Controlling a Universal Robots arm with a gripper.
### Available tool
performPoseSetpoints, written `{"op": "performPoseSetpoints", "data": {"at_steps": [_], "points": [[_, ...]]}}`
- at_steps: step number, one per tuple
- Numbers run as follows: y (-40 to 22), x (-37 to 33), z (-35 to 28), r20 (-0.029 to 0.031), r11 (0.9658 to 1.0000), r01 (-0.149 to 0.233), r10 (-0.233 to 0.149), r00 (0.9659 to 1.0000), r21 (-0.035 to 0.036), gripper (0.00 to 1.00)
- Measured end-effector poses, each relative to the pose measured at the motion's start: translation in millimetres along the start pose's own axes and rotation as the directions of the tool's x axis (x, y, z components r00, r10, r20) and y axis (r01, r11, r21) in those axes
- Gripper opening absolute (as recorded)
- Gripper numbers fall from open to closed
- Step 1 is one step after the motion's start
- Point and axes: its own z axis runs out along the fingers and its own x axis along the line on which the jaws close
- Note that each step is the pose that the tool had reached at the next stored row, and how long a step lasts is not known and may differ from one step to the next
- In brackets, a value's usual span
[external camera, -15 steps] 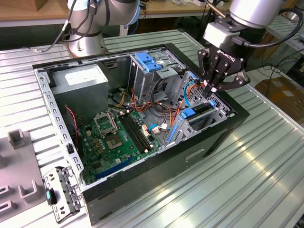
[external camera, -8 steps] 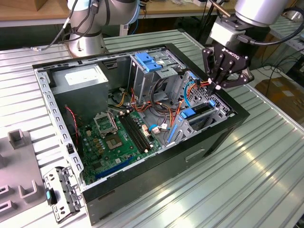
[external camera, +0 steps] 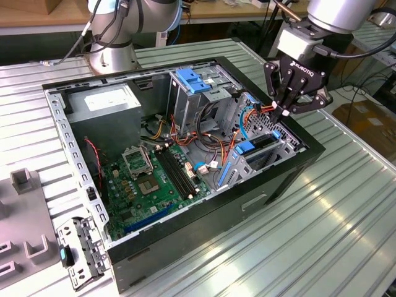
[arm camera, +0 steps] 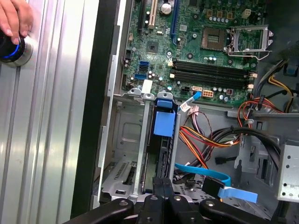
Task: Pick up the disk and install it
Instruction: 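Insert the first disk wire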
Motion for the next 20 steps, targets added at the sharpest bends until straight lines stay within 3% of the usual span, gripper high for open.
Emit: {"op": "performPoseSetpoints", "data": {"at_steps": [12, 20], "points": [[-0.3, -0.2, 0.0, 0.0, 1.0, 0.002, -0.002, 1.0, 0.0, 0.11], [-0.4, -0.2, -0.8, -0.0006, 0.9992, 0.041, -0.041, 0.9992, 0.0013, 0.11]]}}
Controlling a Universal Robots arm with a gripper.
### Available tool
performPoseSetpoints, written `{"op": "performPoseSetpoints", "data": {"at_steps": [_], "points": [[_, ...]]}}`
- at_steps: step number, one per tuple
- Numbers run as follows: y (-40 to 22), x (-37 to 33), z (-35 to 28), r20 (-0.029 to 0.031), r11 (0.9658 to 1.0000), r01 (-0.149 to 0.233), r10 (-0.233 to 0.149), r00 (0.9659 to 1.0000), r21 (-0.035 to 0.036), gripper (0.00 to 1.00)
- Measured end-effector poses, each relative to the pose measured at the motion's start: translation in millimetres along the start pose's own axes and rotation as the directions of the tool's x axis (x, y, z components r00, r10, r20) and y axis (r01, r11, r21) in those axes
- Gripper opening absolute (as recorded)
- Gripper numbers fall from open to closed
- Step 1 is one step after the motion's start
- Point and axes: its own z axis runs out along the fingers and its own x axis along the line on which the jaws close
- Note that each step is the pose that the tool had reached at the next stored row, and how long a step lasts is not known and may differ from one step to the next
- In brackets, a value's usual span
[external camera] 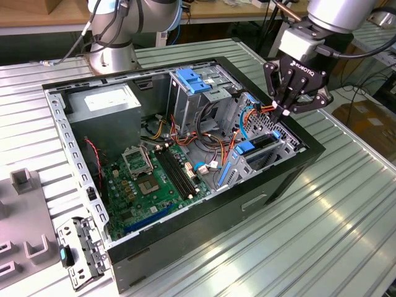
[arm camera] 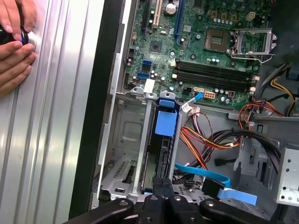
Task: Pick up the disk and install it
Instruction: 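Insert the first disk wire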
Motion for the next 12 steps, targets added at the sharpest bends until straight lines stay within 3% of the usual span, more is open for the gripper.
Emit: {"op": "performPoseSetpoints", "data": {"at_steps": [7, 12], "points": [[-7.0, -4.9, -0.5, -0.004, 0.9997, 0.024, -0.024, 0.9997, 0.0002, 0.11], [-18.7, -7.3, -0.7, -0.0043, 0.999, 0.046, -0.046, 0.9989, 0.0009, 0.11]]}}
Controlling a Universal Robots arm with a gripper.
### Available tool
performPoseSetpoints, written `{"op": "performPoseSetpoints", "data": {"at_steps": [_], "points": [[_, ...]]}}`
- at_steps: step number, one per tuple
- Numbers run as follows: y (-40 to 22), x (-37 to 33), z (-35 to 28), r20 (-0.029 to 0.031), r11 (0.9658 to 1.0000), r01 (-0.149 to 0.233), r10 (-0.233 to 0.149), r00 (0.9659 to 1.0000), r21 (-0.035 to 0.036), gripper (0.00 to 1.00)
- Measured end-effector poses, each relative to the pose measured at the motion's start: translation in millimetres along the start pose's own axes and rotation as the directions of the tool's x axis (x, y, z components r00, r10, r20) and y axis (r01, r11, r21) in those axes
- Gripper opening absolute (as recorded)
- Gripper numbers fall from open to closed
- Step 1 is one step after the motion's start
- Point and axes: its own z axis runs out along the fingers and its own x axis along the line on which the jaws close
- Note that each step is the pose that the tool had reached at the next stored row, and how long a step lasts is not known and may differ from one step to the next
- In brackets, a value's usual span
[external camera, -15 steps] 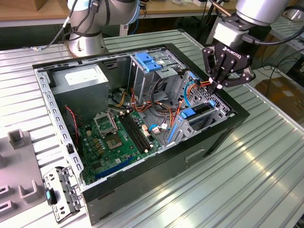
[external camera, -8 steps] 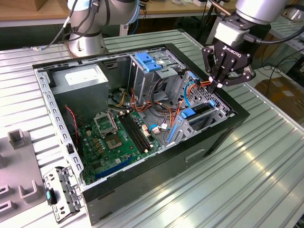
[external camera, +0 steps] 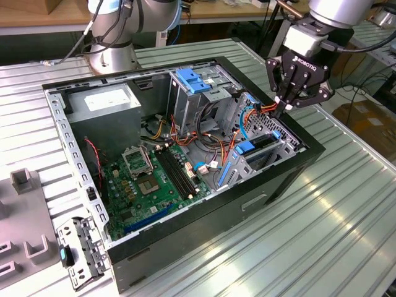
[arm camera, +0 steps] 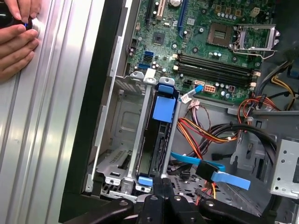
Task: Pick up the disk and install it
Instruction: 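Insert the first disk wire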
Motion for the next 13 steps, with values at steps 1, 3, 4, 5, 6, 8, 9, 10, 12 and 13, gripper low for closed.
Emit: {"op": "performPoseSetpoints", "data": {"at_steps": [1, 3, 4, 5, 6, 8, 9, 10, 12, 13], "points": [[-2.0, -0.4, -0.1, -0.0001, 1.0, 0.002, -0.002, 1.0, 0.0, 0.11], [-9.6, -2.4, -0.2, -0.0001, 1.0, 0.008, -0.008, 1.0, 0.0003, 0.11], [-12.8, -3.4, -0.4, -0.0003, 0.9999, 0.011, -0.011, 0.9999, 0.0004, 0.11], [-14.8, -4.2, -0.4, -0.0003, 0.9999, 0.012, -0.012, 0.9999, 0.0004, 0.11], [-16.7, -5.1, -0.5, -0.0003, 0.9999, 0.014, -0.014, 0.9999, 0.0005, 0.11], [-20.0, -7.5, -0.5, -0.0003, 0.9998, 0.017, -0.017, 0.9998, 0.0003, 0.11], [-21.8, -9.0, -0.6, -0.0001, 0.9998, 0.02, -0.02, 0.9998, -0.0001, 0.11], [-23.4, -10.5, -0.5, -0.0001, 0.9997, 0.026, -0.026, 0.9997, -0.0003, 0.11], [-25.5, -12.5, -0.5, -0.0001, 0.9994, 0.035, -0.035, 0.9994, -0.0006, 0.11], [-27.8, -14.6, -0.5, -0.0002, 0.9991, 0.042, -0.042, 0.9991, -0.0006, 0.11]]}}
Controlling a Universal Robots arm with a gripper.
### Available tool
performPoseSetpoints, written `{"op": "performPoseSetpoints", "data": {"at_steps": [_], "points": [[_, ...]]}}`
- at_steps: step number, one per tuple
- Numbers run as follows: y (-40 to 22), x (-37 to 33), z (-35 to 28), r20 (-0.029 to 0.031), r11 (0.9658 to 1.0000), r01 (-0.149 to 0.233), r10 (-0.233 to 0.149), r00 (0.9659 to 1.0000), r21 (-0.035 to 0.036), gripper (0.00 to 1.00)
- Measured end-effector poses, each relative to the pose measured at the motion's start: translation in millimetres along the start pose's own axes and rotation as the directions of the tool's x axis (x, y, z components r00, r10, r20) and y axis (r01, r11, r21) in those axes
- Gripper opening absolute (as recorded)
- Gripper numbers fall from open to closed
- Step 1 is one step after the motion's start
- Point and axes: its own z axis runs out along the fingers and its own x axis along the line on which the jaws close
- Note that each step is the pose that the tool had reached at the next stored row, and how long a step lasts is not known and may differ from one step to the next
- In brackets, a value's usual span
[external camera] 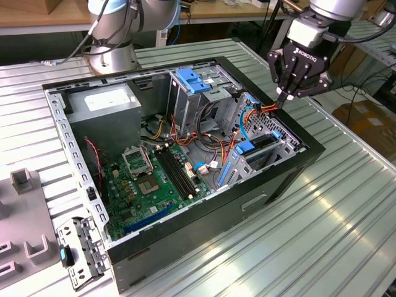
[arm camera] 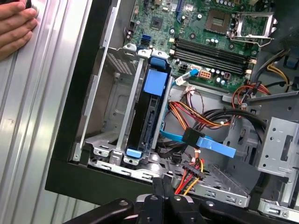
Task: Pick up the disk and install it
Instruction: 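Insert the first disk wire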
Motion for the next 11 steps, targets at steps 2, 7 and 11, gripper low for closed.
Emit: {"op": "performPoseSetpoints", "data": {"at_steps": [2, 7, 11], "points": [[-5.8, -2.9, 0.1, -0.0001, 1.0, 0.008, -0.008, 1.0, 0.0003, 0.11], [-14.8, -6.4, 0.6, -0.0006, 0.9993, 0.037, -0.037, 0.9993, 0.0014, 0.25], [-18.2, -7.3, 1.3, -0.0018, 0.9959, 0.09, -0.09, 0.9959, 0.0033, 0.25]]}}
